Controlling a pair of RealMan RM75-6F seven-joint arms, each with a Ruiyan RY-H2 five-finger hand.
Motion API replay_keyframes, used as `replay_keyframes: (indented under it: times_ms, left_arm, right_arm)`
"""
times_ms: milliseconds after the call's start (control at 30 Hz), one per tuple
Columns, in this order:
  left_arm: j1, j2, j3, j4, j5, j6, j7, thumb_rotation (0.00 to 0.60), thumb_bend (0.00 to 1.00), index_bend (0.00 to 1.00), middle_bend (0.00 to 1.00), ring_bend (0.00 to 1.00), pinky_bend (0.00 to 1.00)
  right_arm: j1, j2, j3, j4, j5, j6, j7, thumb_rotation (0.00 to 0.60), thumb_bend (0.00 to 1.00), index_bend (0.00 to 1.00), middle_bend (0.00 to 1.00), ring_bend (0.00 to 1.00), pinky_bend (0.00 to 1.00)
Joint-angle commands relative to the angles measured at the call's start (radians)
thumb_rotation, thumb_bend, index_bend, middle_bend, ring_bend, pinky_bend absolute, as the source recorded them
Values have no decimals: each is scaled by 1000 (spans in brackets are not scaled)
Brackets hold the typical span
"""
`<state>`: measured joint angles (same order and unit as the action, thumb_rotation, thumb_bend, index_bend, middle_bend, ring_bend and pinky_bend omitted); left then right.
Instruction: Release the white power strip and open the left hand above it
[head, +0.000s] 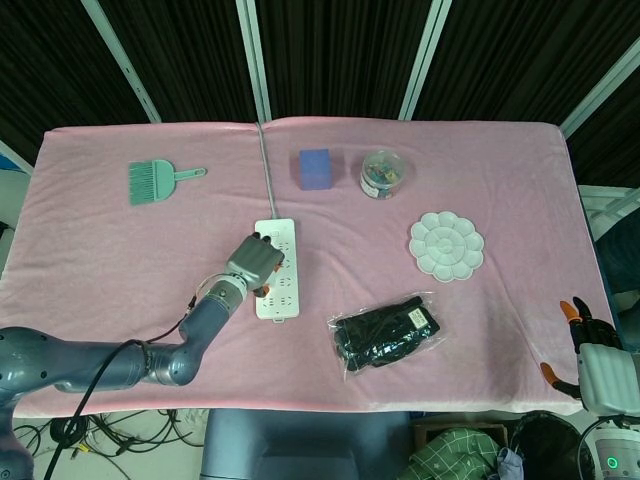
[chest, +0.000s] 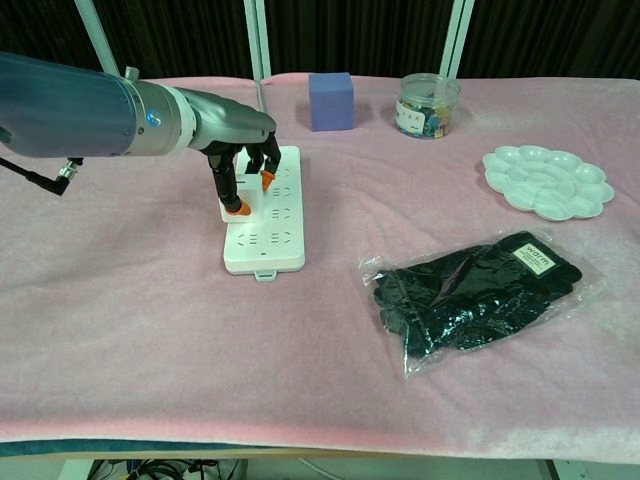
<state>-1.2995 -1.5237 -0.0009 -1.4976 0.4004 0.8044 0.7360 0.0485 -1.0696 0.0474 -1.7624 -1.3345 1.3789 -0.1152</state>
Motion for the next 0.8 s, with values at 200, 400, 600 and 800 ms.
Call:
replay_keyframes:
  times_ms: [200,400,600,800]
  left_arm:
    - [2,-11,7,13,-4,-1,5,600,396,609,586,178,193]
    - [0,-22,3,28,-3,-6,3,600,396,609,587,179,193]
    - [-6,-32,-5,34,-1,-7,7,600,397,609,587,179,193]
    - [-11,-43,1,40,-15,-6,21,600,396,609,587,179,193]
  right_arm:
    - [0,0,-1,0,-2,0,2,600,174,0,16,162,128]
    - [0,-1,-1,-1,-1,0,0,600,174,0,17,162,128]
    - [0,-1,-2,-2,-2,0,0,600,173,0,17,163,128]
    - [0,0,-2,-1,-5,0,3,600,174,0,17,162,128]
